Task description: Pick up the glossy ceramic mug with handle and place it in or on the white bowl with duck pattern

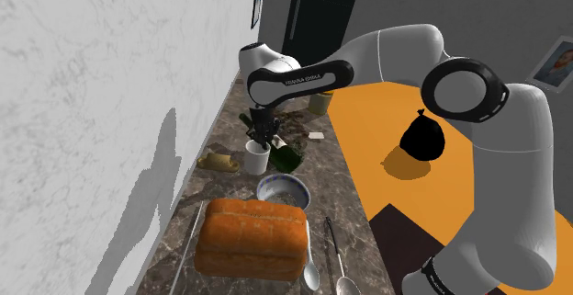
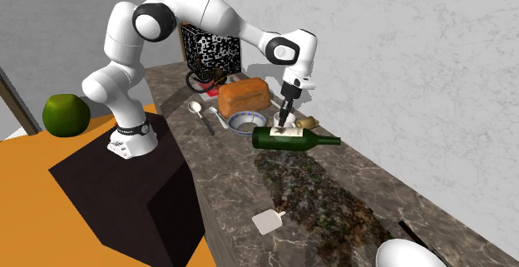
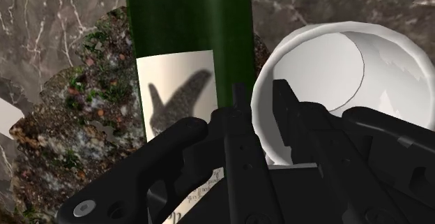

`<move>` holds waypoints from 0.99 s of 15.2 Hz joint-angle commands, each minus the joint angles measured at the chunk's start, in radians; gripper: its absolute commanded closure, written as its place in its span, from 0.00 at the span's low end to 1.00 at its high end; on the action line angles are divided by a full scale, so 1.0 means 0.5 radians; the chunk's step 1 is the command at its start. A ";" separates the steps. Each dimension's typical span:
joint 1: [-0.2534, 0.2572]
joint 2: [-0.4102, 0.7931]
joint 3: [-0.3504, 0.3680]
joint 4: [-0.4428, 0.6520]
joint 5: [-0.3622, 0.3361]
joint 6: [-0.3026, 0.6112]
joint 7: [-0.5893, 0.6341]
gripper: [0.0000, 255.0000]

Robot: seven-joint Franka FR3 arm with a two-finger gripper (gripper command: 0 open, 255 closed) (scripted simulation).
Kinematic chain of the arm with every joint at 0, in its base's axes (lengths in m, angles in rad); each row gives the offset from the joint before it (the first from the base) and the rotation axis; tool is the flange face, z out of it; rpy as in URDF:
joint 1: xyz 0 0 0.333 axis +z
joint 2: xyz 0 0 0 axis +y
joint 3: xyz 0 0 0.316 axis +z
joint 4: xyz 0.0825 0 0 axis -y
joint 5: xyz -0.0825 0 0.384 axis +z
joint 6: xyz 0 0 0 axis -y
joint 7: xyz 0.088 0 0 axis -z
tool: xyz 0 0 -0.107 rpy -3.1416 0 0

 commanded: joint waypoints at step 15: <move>-0.004 -0.103 0.008 0.150 0.033 -0.279 -0.060 1.00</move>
